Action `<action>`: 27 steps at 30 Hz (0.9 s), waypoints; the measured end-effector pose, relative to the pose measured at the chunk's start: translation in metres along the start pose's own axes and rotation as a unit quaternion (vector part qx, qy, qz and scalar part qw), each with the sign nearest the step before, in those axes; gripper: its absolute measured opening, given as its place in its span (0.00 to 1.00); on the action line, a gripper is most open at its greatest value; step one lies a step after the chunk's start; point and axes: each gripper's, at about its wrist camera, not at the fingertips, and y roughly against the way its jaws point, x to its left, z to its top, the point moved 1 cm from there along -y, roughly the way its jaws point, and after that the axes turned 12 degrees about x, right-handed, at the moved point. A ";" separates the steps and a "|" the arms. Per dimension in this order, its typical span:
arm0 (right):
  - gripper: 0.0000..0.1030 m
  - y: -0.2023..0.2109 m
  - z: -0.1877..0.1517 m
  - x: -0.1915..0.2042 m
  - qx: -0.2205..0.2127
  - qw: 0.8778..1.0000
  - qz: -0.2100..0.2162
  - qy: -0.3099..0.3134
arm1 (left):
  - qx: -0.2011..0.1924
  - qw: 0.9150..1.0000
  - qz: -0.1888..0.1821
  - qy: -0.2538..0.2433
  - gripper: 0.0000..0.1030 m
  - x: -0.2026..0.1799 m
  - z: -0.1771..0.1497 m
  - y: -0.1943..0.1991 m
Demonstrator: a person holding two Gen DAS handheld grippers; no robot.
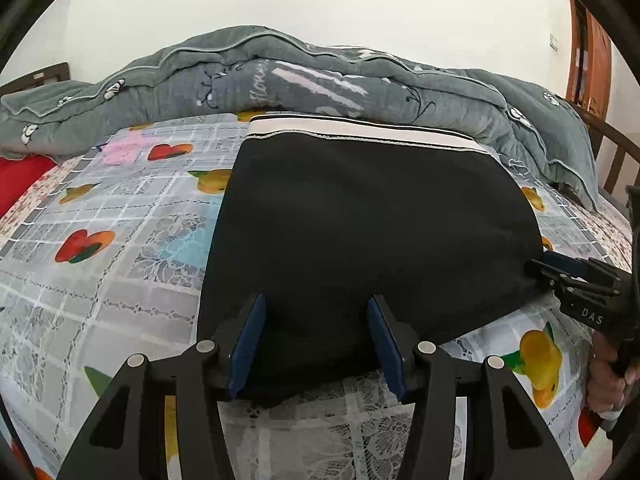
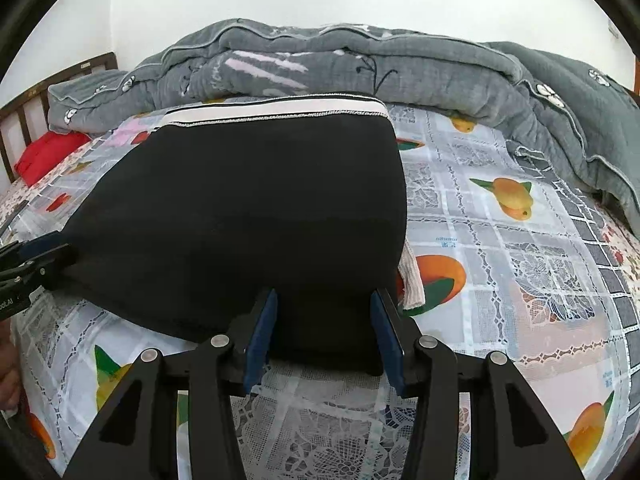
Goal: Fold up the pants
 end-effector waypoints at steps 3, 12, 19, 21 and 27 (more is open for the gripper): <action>0.46 0.000 -0.001 0.000 0.000 1.000 0.002 -0.001 | -0.008 1.000 0.005 -0.004 0.49 -0.001 -0.001 0.000; 0.47 -0.001 -0.001 0.001 0.000 1.000 -0.001 -0.005 | -0.016 1.000 0.009 -0.007 0.49 -0.002 -0.003 0.000; 0.47 -0.001 -0.001 0.000 0.000 1.000 0.000 -0.005 | -0.016 1.000 0.010 -0.007 0.49 -0.002 -0.003 0.000; 0.47 -0.001 -0.001 0.000 0.000 1.000 0.001 -0.005 | -0.016 1.000 0.009 -0.007 0.49 -0.002 -0.003 0.000; 0.47 -0.001 -0.001 -0.001 0.000 1.000 0.001 -0.005 | -0.016 1.000 0.009 -0.006 0.49 -0.003 -0.003 0.000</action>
